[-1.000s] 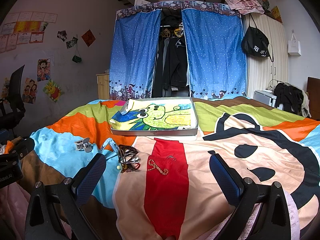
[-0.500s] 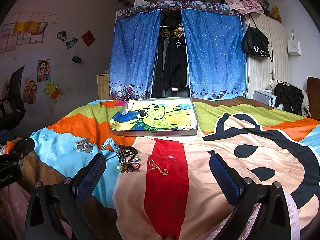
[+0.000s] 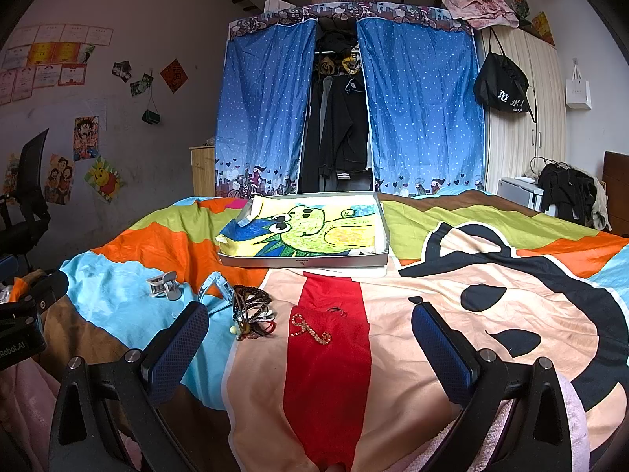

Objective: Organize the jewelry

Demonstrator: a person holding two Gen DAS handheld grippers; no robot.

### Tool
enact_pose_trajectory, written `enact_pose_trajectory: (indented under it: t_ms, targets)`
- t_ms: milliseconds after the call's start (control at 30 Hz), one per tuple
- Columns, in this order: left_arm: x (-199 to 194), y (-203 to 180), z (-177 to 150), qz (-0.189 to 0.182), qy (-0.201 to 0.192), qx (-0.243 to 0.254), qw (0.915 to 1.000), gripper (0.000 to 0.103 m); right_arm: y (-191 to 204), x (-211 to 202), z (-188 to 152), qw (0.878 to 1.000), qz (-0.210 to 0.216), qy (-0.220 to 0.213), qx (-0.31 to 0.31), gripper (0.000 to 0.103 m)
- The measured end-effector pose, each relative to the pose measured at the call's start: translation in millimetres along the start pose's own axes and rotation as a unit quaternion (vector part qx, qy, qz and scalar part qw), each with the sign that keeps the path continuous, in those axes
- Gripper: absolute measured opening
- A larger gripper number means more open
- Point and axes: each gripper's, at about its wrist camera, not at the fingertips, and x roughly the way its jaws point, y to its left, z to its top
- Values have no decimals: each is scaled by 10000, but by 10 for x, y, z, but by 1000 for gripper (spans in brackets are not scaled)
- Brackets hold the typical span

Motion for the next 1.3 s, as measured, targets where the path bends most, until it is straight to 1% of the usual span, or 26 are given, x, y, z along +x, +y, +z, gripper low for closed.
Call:
enact_pose_trajectory:
  t_ms: [833,1000,1067,1200,1300]
  targets:
    - [6,1,-1,32,45,4,10000,101,1,3,-5,10000,11,13,8,103]
    - [121,159,-78,-4,263,-68,9996,101,-55,21,-12,9998,100,115,137,103]
    - [145,150,-77,-34,359,-138,9993,101,-97,60,-1,9992,175,248,261,103]
    - [237,172,-4,-84,699,-326,9970,101,-219,187,26,9959,384,586,574,103]
    - [369,221,41,-161,1043,-469,9933,101,-287,284,43,9921,592,804,765,103]
